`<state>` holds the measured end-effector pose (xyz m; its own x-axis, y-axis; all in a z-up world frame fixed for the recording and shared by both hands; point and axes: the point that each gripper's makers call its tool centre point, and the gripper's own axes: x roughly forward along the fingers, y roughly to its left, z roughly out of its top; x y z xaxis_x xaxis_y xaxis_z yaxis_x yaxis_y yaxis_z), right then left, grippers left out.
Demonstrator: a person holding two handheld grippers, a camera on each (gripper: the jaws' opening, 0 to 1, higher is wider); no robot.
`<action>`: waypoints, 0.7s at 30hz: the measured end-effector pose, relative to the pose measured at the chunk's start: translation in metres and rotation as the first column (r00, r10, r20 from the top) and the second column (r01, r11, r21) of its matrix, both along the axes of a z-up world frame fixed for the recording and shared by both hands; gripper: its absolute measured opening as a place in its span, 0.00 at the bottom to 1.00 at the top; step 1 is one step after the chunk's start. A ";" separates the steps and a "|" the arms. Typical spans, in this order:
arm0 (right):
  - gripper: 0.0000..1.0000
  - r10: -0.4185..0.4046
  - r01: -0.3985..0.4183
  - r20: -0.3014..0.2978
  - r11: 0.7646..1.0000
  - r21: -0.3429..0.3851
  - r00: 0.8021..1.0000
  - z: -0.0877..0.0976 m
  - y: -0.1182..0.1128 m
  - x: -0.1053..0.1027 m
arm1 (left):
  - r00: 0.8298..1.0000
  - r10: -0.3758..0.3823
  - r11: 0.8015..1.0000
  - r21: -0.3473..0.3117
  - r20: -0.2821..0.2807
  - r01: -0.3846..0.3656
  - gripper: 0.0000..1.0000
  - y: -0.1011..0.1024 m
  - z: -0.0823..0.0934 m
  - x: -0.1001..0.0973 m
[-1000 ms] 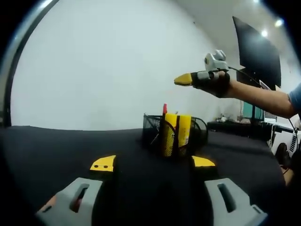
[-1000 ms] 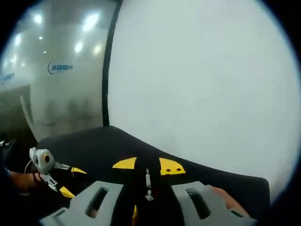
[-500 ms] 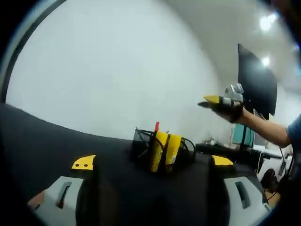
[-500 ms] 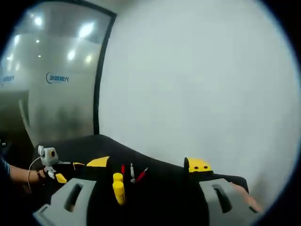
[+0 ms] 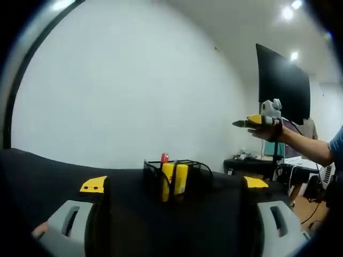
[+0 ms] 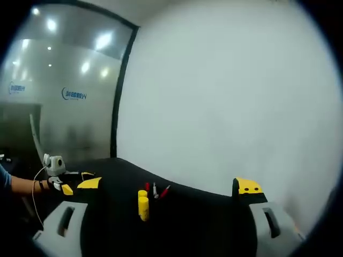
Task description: Pick up pens and glue sticks and place them into the holder.
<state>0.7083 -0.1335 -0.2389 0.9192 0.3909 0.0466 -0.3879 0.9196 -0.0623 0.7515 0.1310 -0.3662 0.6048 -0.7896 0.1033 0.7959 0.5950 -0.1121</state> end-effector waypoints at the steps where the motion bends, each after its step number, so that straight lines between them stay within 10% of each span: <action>1: 0.93 -0.001 0.001 0.000 1.000 0.011 1.000 -0.002 0.000 -0.003 | 1.000 -0.005 1.000 0.012 -0.006 0.005 0.96 -0.001 -0.003 -0.006; 11: 0.93 0.008 -0.003 -0.030 0.986 0.168 1.000 -0.066 -0.011 -0.040 | 0.997 -0.029 0.998 0.055 -0.070 0.033 0.96 0.006 -0.043 -0.048; 21: 0.92 -0.037 0.038 -0.010 0.989 0.146 0.999 -0.134 -0.015 -0.058 | 0.997 -0.036 0.996 0.084 -0.063 0.042 0.96 0.007 -0.065 -0.054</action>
<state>0.6499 -0.1490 -0.3731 0.9336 0.3458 0.0939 -0.3531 0.9324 0.0767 0.6972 0.1379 -0.4313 0.5766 -0.8170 -0.0021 0.8118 0.5732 -0.1116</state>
